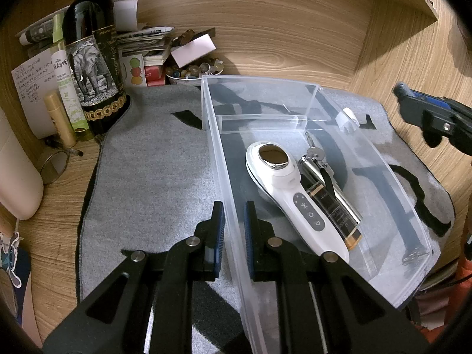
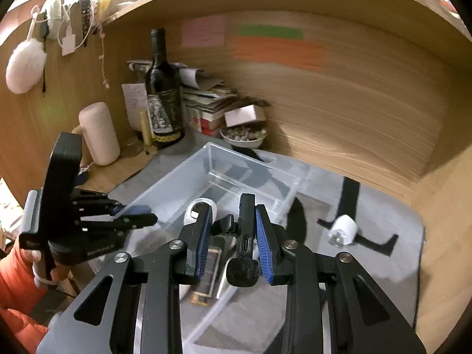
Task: Organize rigid objects
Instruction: 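Carry the black cylindrical item into the box and release it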
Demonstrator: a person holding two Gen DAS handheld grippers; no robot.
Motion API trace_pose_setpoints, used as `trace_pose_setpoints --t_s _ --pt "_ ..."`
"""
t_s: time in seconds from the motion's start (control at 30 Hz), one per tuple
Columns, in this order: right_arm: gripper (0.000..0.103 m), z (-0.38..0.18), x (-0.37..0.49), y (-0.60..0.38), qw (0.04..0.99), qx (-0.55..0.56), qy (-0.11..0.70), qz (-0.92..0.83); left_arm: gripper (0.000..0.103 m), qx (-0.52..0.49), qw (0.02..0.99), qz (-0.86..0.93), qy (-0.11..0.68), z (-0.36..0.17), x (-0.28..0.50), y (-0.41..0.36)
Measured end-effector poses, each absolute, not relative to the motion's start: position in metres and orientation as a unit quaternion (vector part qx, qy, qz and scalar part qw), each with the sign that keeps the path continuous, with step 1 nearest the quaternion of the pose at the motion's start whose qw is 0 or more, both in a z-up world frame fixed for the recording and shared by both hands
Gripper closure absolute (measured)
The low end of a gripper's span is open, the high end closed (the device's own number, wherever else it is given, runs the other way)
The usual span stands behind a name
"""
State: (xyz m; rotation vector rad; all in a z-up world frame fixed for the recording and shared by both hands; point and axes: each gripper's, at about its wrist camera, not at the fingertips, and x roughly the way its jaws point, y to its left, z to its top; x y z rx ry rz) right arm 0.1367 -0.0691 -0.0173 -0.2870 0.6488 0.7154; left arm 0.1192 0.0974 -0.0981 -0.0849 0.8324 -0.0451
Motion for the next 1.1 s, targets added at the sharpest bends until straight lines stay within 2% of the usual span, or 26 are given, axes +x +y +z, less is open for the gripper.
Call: trace_pose_setpoints --t_s 0.53,0.83,0.93,1.0,1.1 --pt "0.076 -0.065 0.155 -0.027 0.822 -0.198 0.385 0.371 0.092 -0.041 0.914 -0.022 0.403 -0.099 0.12 0.097" --pt "0.076 -0.074 0.158 -0.026 0.806 -0.201 0.413 0.374 0.092 -0.041 0.914 -0.022 0.403 -0.099 0.12 0.097" --pt "0.069 -0.071 0.159 -0.028 0.81 -0.195 0.413 0.368 0.092 -0.041 0.914 -0.022 0.403 -0.099 0.12 0.097" --pt "0.06 -0.066 0.158 -0.03 0.817 -0.188 0.405 0.365 0.092 -0.041 0.914 -0.022 0.403 -0.099 0.12 0.096" --pt "0.06 -0.058 0.157 -0.035 0.825 -0.18 0.394 0.364 0.092 -0.041 0.914 -0.022 0.403 -0.099 0.12 0.096"
